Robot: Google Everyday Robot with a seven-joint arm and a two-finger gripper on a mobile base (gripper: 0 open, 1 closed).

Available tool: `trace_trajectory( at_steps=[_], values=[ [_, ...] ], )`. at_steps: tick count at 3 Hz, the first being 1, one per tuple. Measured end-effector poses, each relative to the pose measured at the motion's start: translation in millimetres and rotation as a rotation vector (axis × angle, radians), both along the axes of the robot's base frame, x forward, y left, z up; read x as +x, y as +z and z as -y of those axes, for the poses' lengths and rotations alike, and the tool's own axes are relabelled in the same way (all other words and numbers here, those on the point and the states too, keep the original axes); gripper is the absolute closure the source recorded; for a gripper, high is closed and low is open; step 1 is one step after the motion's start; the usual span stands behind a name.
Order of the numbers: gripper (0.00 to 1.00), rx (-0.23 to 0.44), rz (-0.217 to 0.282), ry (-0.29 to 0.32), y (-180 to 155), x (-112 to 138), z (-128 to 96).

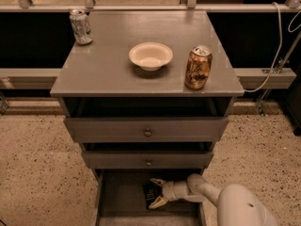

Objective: Pick rxbar chocolate from bottom drawer and place on counter

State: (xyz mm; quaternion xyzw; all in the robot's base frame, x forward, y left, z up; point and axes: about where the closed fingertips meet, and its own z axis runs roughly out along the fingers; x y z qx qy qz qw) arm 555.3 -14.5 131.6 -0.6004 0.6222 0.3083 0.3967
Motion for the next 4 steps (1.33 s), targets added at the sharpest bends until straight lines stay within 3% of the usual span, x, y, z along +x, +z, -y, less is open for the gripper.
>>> trace_trajectory(
  at_steps=[1, 2, 3, 4],
  values=[
    [0.34, -0.001, -0.004, 0.015, -3.1, -0.3, -3.3],
    [0.21, -0.007, -0.009, 0.029, -5.6, -1.5, -6.2],
    [0.0, -0.022, -0.013, 0.063, -8.2, -3.4, -12.2],
    [0.0, -0.022, -0.015, 0.067, -11.4, -1.8, -12.2]
  ],
)
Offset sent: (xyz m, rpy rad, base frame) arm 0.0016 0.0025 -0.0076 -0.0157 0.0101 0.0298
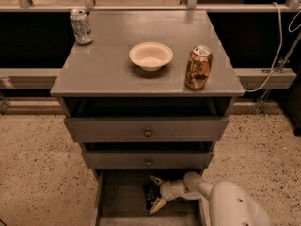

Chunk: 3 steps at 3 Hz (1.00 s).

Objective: Pick rxbar chocolate from bottom drawer and place on counter

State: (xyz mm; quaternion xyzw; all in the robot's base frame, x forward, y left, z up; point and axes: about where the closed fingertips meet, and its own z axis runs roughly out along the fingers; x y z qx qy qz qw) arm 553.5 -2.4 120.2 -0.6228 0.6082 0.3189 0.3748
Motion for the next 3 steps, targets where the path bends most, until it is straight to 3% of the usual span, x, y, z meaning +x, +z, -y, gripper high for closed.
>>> trace_trajectory(
  at_steps=[1, 3],
  values=[
    [0.14, -0.001, -0.002, 0.004, -1.7, 2.1, -0.3],
    [0.62, -0.027, -0.002, -0.037, -1.7, 5.9, 8.8]
  ],
)
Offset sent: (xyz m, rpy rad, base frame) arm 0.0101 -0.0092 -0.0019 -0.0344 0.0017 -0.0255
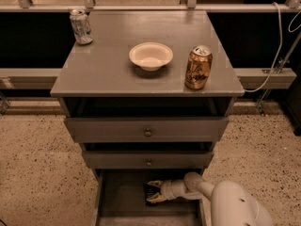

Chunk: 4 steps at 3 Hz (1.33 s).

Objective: Pick rxbar chocolate from bottom drawer and place on counter

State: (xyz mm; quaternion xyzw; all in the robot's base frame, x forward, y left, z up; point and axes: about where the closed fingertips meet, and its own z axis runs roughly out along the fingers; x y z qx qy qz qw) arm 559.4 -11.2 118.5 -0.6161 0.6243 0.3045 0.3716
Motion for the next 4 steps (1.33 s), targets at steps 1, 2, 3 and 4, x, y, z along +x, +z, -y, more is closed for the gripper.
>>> trace_trajectory(
  at_steps=[1, 2, 3, 4],
  values=[
    [0.84, 0.027, 0.022, -0.022, 8.4, -0.5, 5.8],
    [1.0, 0.055, 0.074, -0.026, 26.0, -2.7, 8.0],
    [1.0, 0.075, 0.118, -0.018, 41.6, -8.5, 7.3],
    [1.0, 0.079, 0.141, -0.017, 50.0, -12.5, 8.2]
  ],
)
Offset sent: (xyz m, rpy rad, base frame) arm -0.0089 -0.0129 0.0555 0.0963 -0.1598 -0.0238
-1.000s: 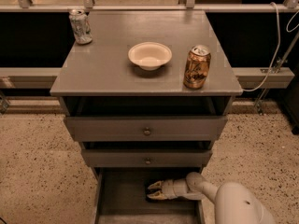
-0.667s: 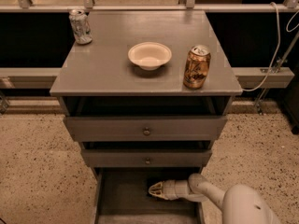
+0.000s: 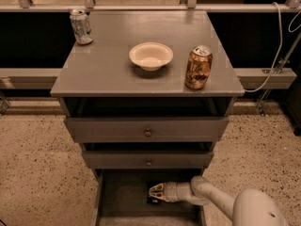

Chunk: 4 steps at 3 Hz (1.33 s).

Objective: Pick rxbar chocolate from bottom drawer and place on counter

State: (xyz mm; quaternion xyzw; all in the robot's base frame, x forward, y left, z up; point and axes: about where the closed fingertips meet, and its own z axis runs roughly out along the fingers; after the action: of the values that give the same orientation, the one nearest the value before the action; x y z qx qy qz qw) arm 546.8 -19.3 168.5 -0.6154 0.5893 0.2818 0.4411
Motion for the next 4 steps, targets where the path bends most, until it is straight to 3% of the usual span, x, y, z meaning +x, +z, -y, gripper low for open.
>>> trace_trajectory(
  at_steps=[1, 2, 3, 4],
  values=[
    [1.0, -0.003, 0.005, -0.003, 2.7, -6.3, 2.9],
    [0.84, -0.004, 0.018, -0.01, -1.0, -9.6, 5.2],
    [0.51, -0.02, 0.045, -0.018, -13.1, -8.5, 8.6],
    [0.28, -0.042, 0.057, -0.021, -19.7, -8.8, 10.8]
  ],
)
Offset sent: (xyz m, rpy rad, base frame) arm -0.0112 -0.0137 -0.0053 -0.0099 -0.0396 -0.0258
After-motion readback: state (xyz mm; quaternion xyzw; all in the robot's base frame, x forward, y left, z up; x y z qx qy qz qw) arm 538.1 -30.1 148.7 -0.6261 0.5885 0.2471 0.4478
